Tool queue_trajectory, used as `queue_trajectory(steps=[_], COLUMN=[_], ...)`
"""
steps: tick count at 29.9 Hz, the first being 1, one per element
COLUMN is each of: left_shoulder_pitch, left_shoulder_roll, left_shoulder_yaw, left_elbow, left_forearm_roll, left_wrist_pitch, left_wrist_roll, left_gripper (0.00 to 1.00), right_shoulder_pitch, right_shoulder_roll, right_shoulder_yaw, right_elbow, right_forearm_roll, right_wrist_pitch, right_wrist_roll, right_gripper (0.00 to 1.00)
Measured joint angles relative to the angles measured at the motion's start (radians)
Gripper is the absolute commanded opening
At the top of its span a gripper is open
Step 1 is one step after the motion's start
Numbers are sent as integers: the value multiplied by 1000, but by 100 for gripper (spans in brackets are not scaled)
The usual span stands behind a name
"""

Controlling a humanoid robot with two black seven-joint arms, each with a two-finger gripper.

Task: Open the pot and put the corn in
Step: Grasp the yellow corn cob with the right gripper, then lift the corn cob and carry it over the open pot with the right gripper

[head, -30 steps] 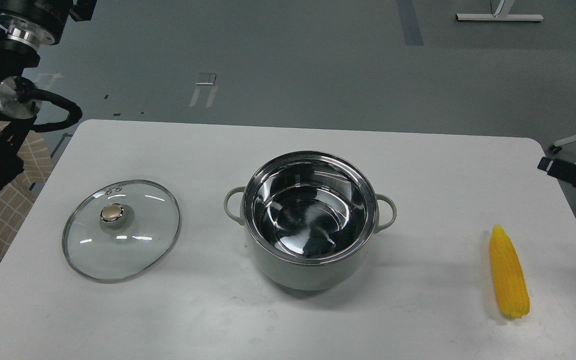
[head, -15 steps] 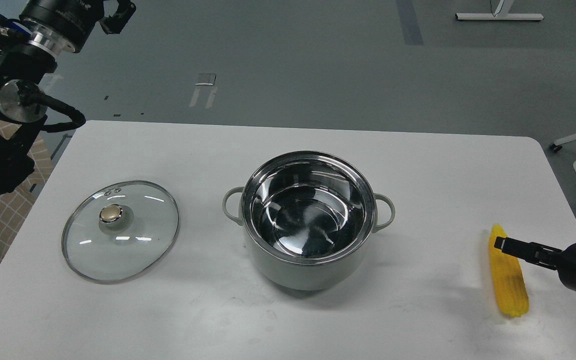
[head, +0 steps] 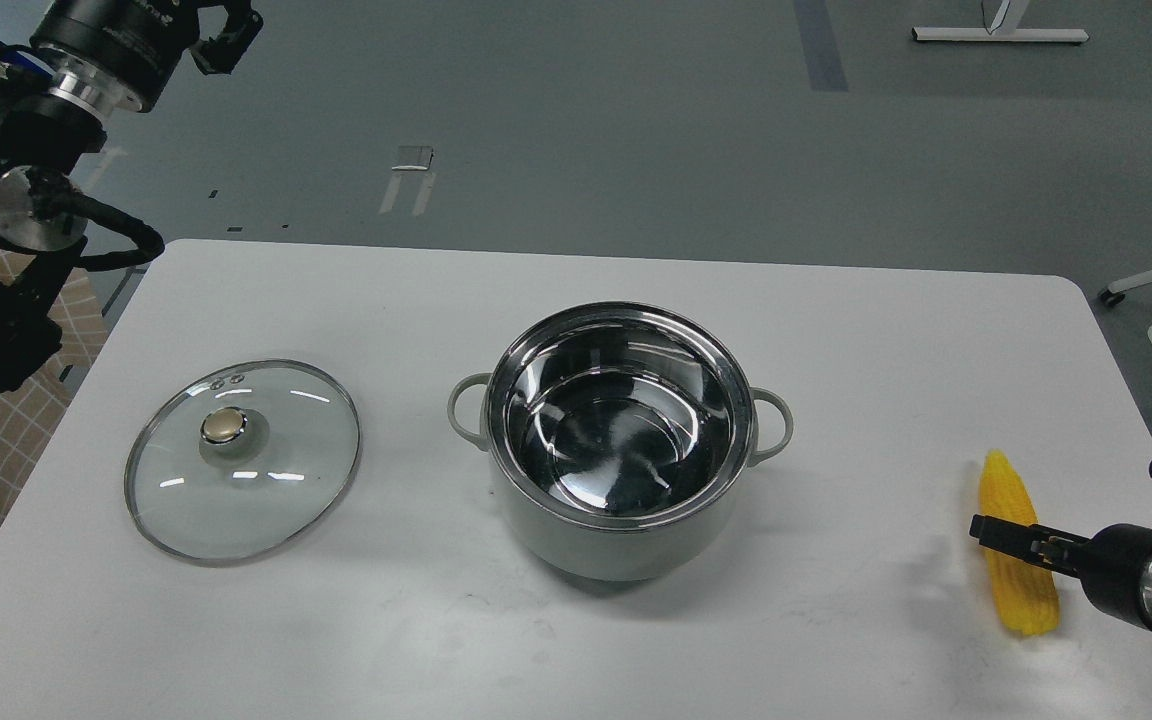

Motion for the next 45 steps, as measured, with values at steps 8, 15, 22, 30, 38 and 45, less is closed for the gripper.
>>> queue_trajectory(steps=[8,15,22,30,38,45], left_shoulder_pitch=[7,8,8,8,6,6], left_shoulder_roll=[-1,-1,-1,-5,-4,-3], left_shoulder_yaw=[0,0,-1,-2,-2,-2], left_elbow=[0,0,-11,-21,-27,-28], left_forearm_roll=[0,0,0,1,1,1], left_wrist_pitch=[0,0,0,0,0,0], left_wrist_roll=[0,0,0,0,0,0], left_gripper=[97,97,97,97,97,97], right_shoulder_pitch=[7,11,88,262,455,475], right_shoulder_roll=[15,-17,-5,232,387,443], right_shoulder_yaw=[2,66,262,188,-161,-283], right_elbow=[6,38,129,294,278,239], right_forearm_roll=[6,13,28,32,20,-50], right_wrist_pitch=[0,0,-1,0,0,0], right_wrist_roll=[-3,4,10,5,-12,-56], right_gripper=[0,0,0,0,0,0])
